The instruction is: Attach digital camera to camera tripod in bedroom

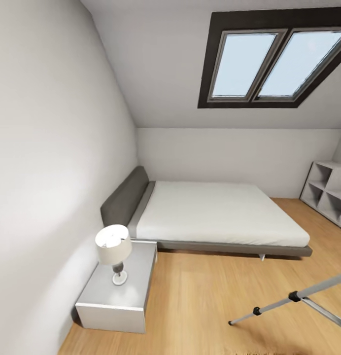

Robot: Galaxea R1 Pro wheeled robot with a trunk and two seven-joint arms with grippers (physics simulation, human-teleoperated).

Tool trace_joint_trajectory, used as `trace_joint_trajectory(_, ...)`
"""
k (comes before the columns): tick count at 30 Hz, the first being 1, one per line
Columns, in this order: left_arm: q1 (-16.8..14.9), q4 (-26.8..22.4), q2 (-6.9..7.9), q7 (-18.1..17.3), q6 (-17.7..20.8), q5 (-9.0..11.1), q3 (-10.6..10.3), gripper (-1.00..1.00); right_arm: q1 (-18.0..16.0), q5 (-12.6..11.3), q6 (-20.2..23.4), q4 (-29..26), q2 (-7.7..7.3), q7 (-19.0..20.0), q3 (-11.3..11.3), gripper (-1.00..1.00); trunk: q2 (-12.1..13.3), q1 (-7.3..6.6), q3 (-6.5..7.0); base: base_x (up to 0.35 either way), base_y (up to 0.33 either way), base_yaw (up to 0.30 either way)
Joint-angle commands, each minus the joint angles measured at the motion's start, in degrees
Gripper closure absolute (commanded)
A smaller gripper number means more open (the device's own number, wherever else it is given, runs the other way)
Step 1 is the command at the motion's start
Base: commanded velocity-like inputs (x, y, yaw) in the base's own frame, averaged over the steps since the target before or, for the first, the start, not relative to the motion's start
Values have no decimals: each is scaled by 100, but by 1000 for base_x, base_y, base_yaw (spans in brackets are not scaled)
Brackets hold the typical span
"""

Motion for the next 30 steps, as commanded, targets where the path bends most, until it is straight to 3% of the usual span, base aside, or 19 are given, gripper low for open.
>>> trace_joint_trajectory(1, 0, 3, 0, -6, -28, 33, -41, 100, -3, 54, -31, 7, -2, 11, -48, -100, -4, 2, -2, 0, 0, -294)
trace_joint_trajectory(18, 0, 13, -3, 16, -73, 68, -34, 100, -3, 24, -55, 74, -119, 22, -34, -100, -4, 2, -2, 0, 0, -296)
trace_joint_trajectory(30, 0, 13, -21, 17, -79, 69, -24, 100, -3, -138, -113, 69, -128, 15, -42, -100, -4, 2, -2, 0, 0, -297)
